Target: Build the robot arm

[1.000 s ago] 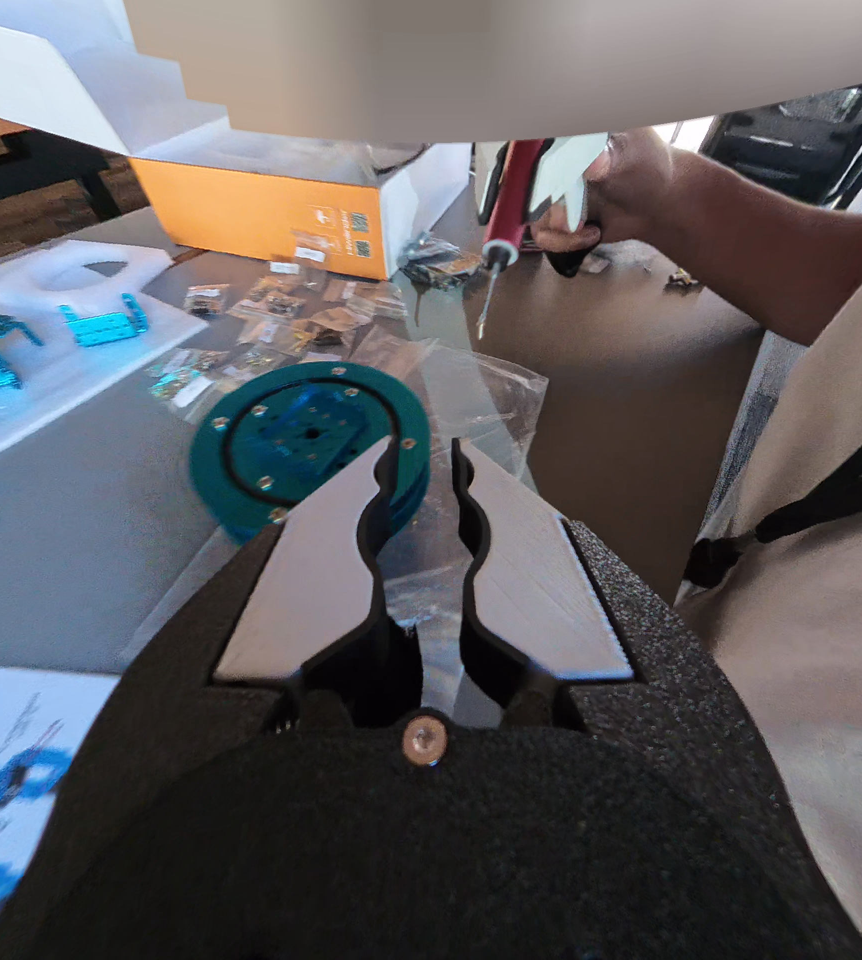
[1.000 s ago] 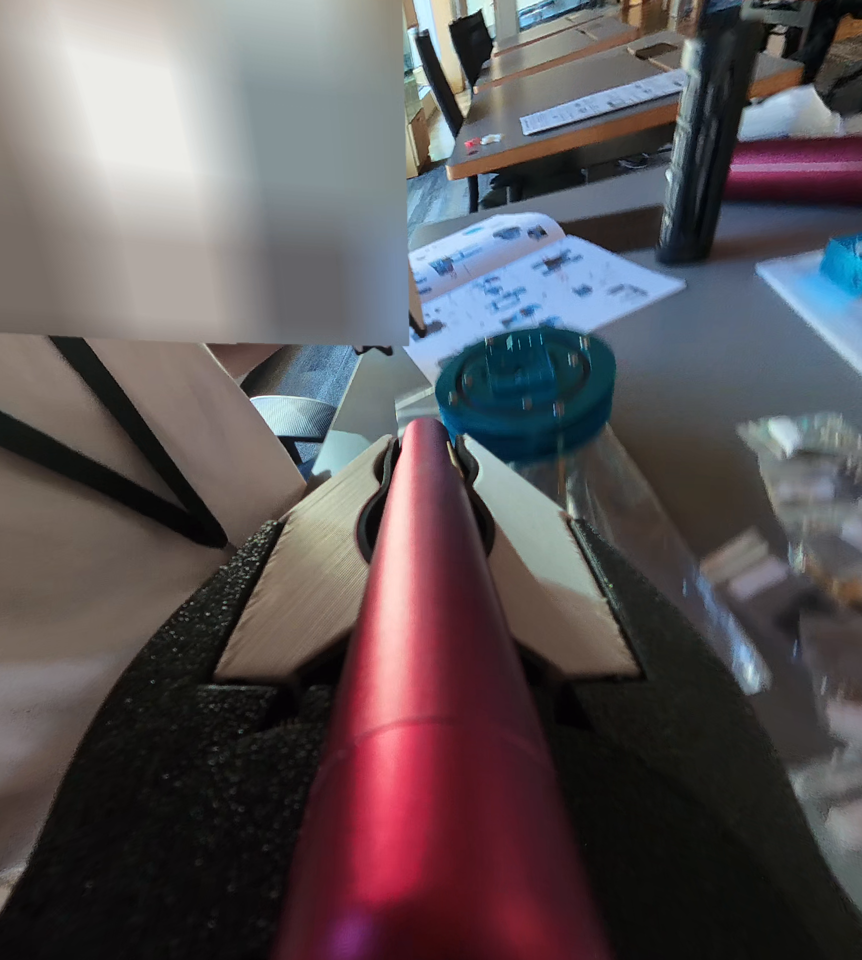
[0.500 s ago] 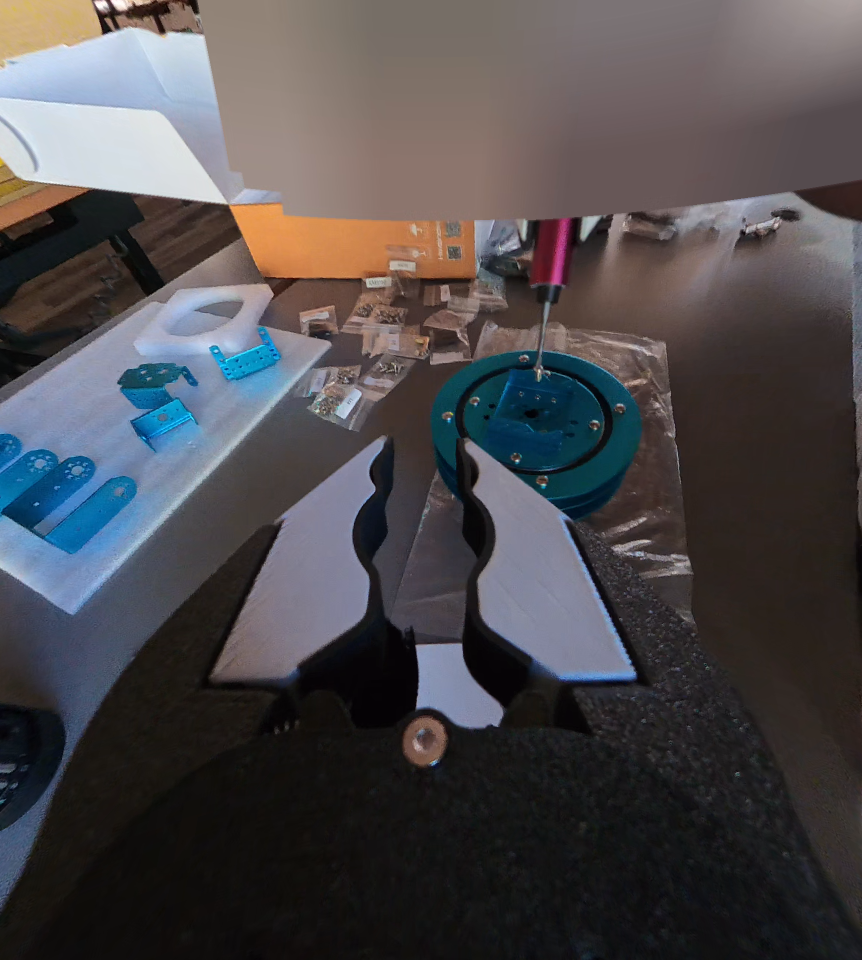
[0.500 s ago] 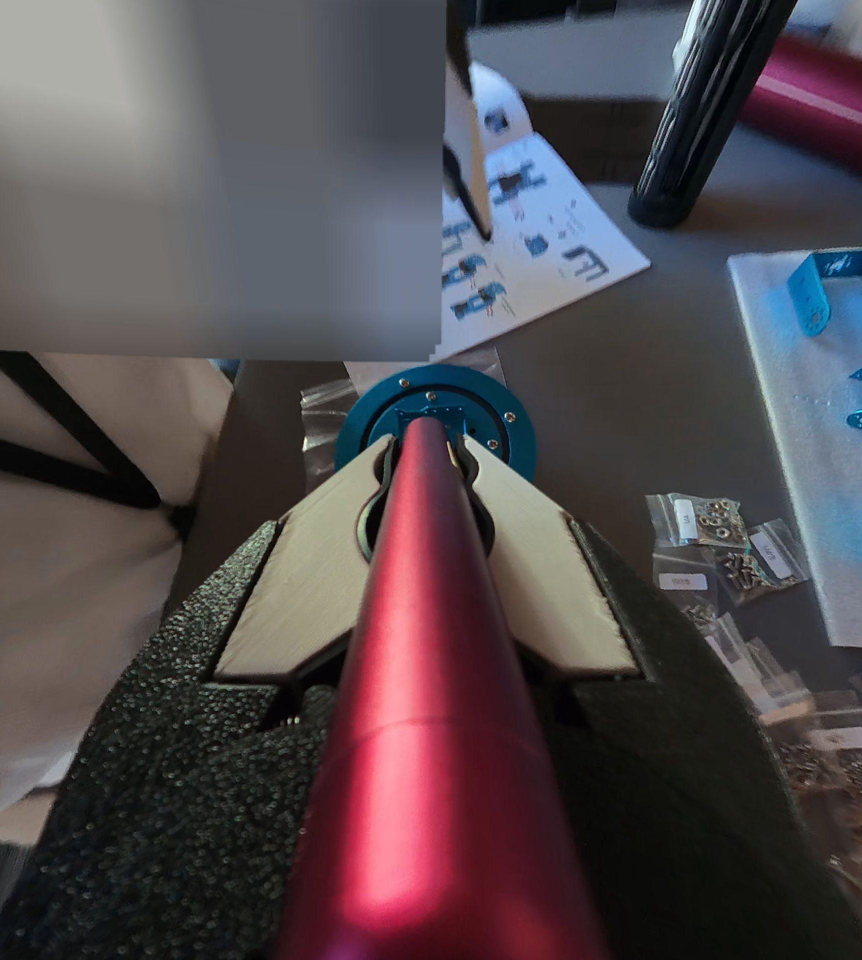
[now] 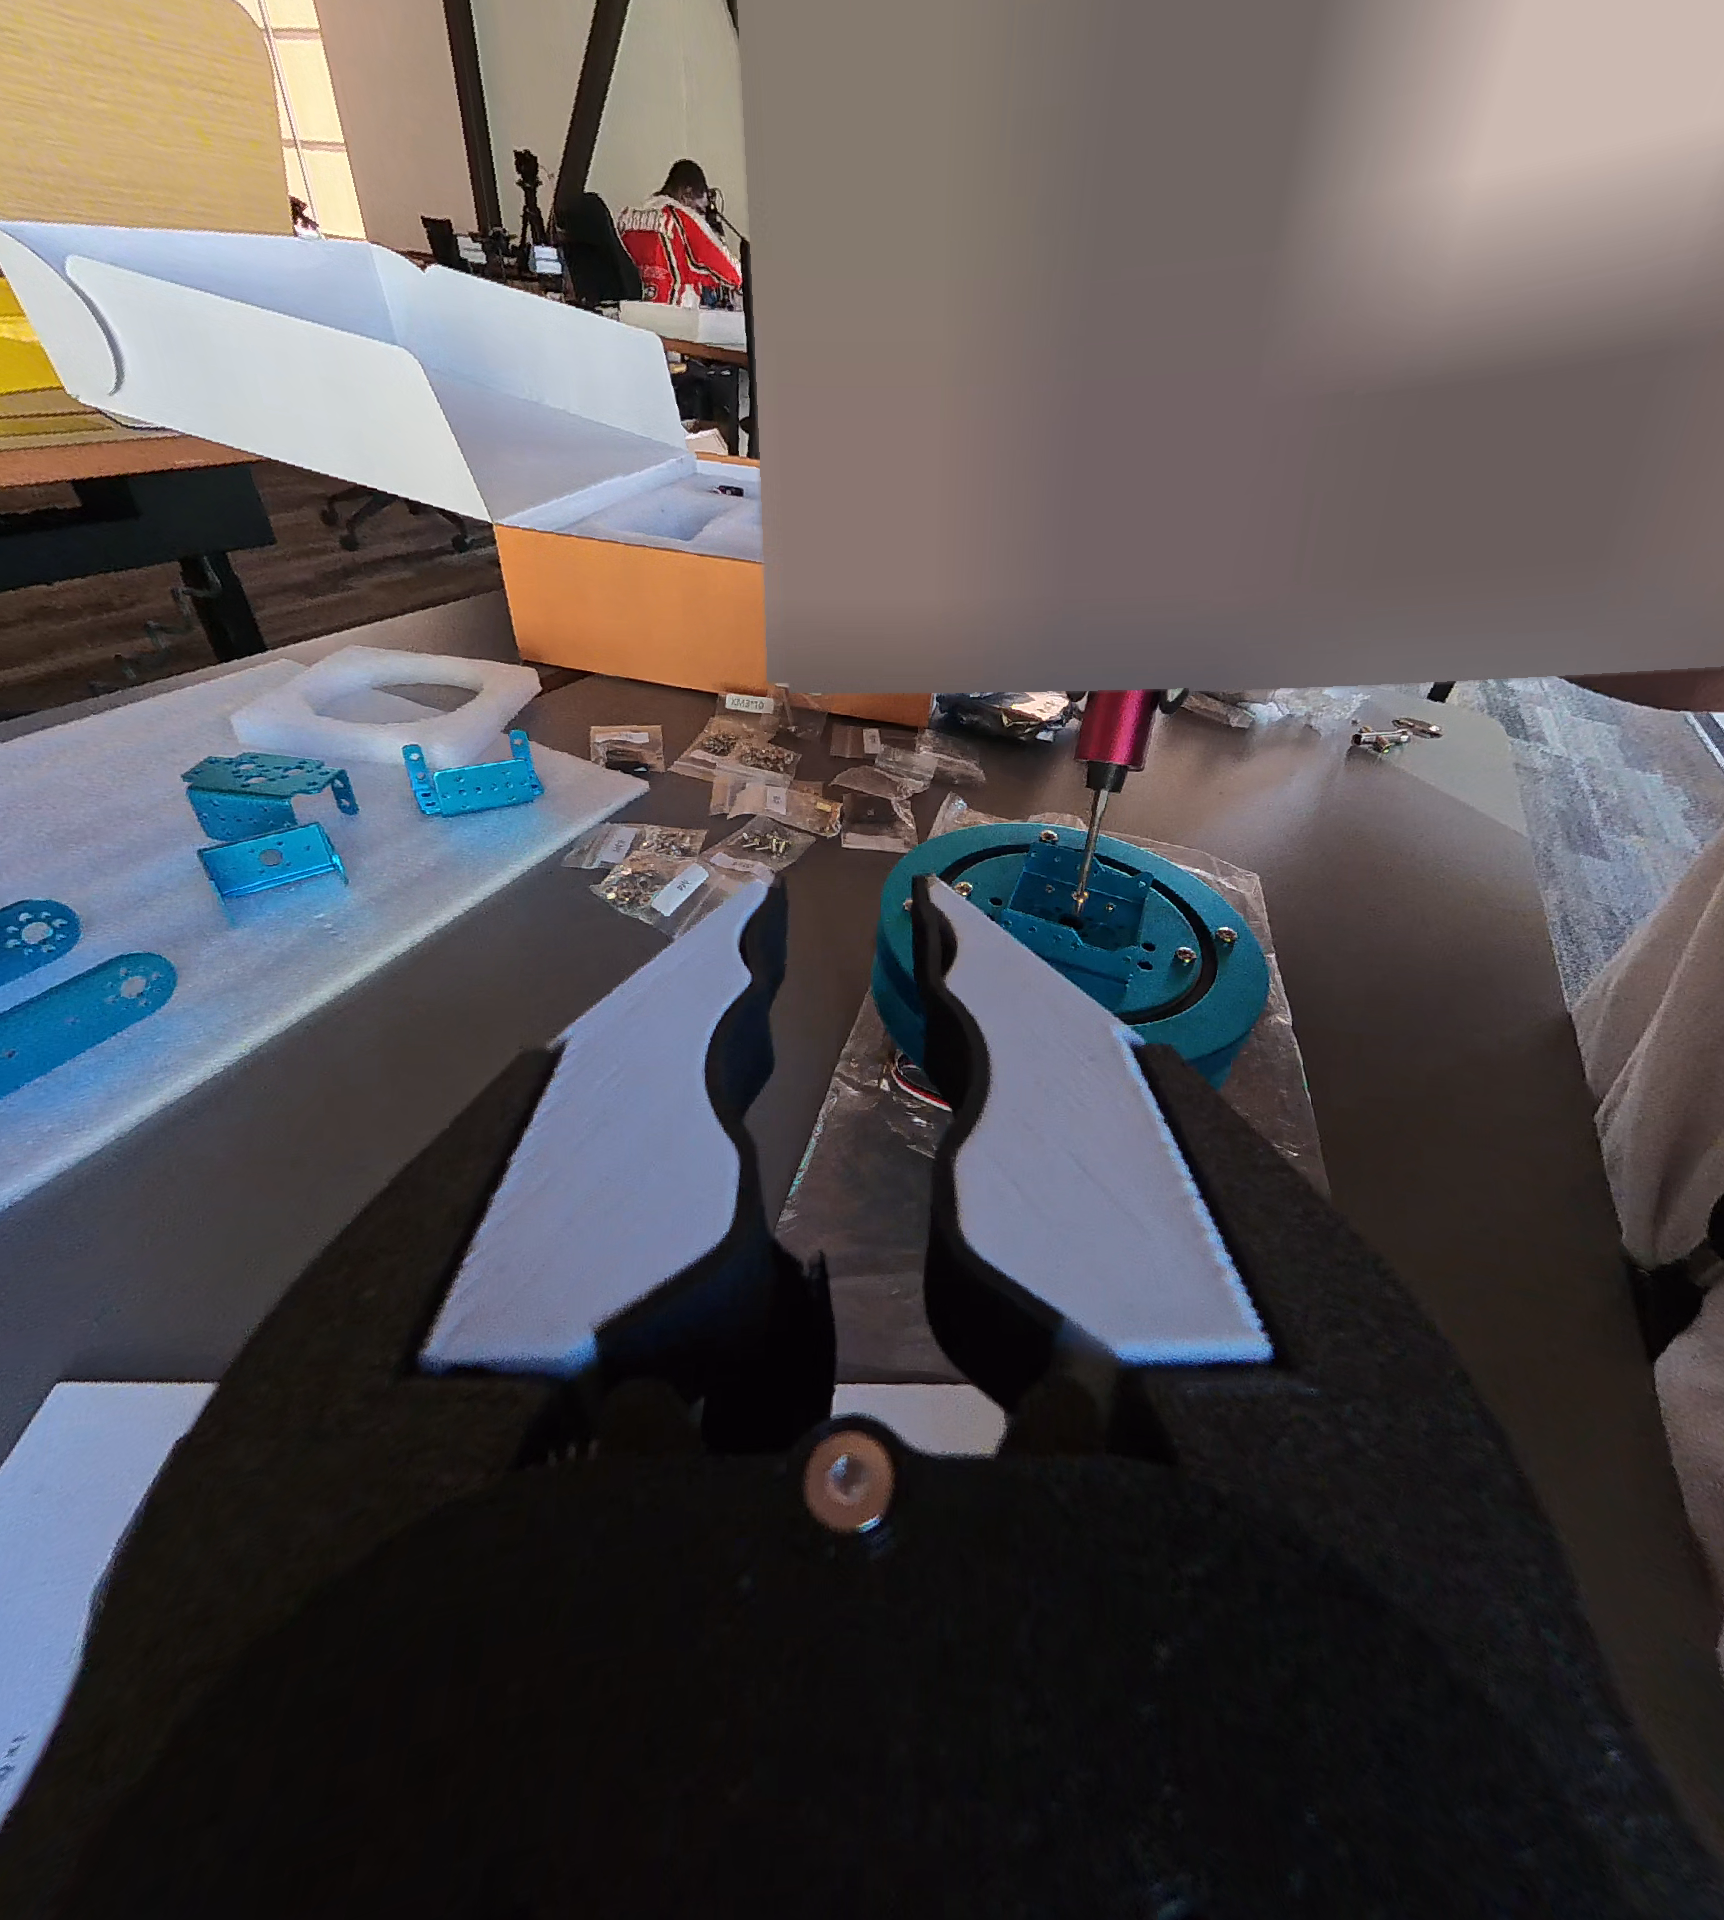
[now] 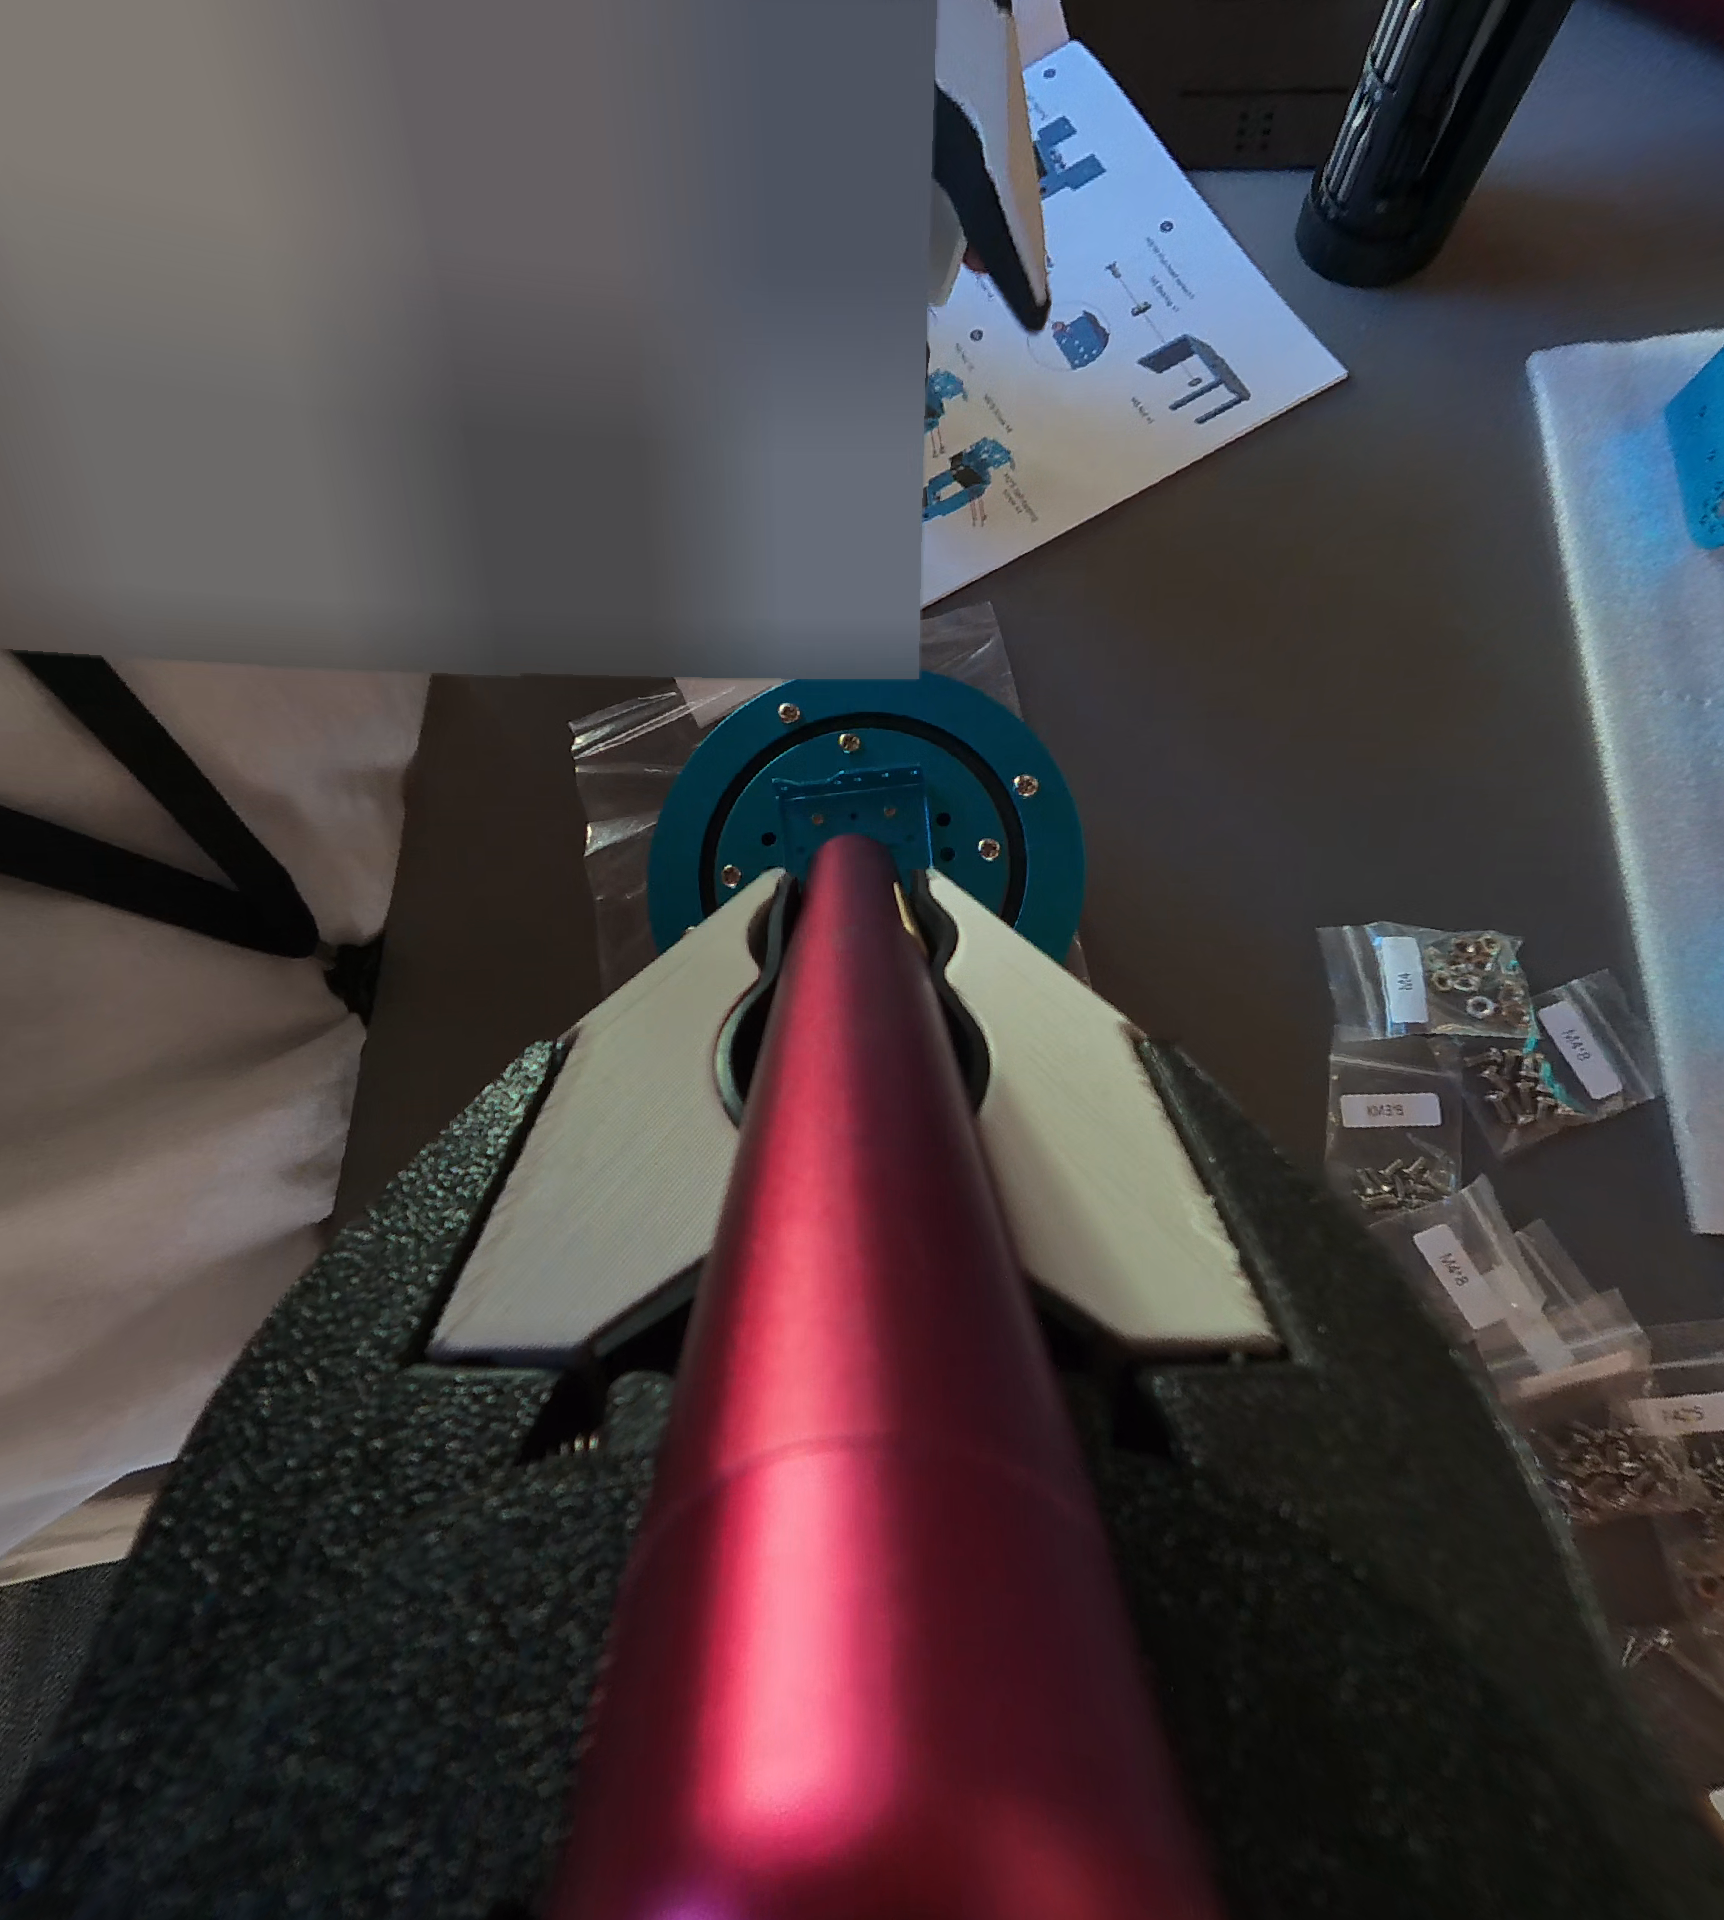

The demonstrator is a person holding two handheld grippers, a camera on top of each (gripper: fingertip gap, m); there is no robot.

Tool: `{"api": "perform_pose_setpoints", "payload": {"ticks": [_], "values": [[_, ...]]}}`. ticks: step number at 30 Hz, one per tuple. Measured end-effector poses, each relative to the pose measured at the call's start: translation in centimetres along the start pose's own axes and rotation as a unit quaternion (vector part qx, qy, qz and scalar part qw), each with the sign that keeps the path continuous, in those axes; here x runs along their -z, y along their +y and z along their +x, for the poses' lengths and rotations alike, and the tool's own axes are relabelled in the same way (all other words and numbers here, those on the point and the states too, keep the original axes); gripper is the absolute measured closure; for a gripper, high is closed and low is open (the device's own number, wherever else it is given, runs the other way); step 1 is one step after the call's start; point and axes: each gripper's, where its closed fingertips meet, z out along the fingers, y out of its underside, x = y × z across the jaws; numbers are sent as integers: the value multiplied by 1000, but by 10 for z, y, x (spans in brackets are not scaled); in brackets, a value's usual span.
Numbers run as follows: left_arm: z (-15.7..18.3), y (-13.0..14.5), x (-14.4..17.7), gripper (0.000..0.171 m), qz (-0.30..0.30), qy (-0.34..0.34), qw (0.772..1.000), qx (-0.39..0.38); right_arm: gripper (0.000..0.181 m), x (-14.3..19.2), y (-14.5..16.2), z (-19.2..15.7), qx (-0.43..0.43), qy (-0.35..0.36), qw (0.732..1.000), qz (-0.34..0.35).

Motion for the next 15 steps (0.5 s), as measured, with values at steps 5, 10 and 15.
{"api": "perform_pose_setpoints", "payload": {"ticks": [5,10,15], "values": [[3,6,-5,149,-16,0,1000,-17,158,-2,0,-1,8,1,1000,-5],[5,9,-7,149,-24,-2,999,-27,160,-2,0,0,14,7,1000,-12],[8,10,-7,149,-28,0,999,-33,160,-5,1,1,20,11,999,-22]]}}
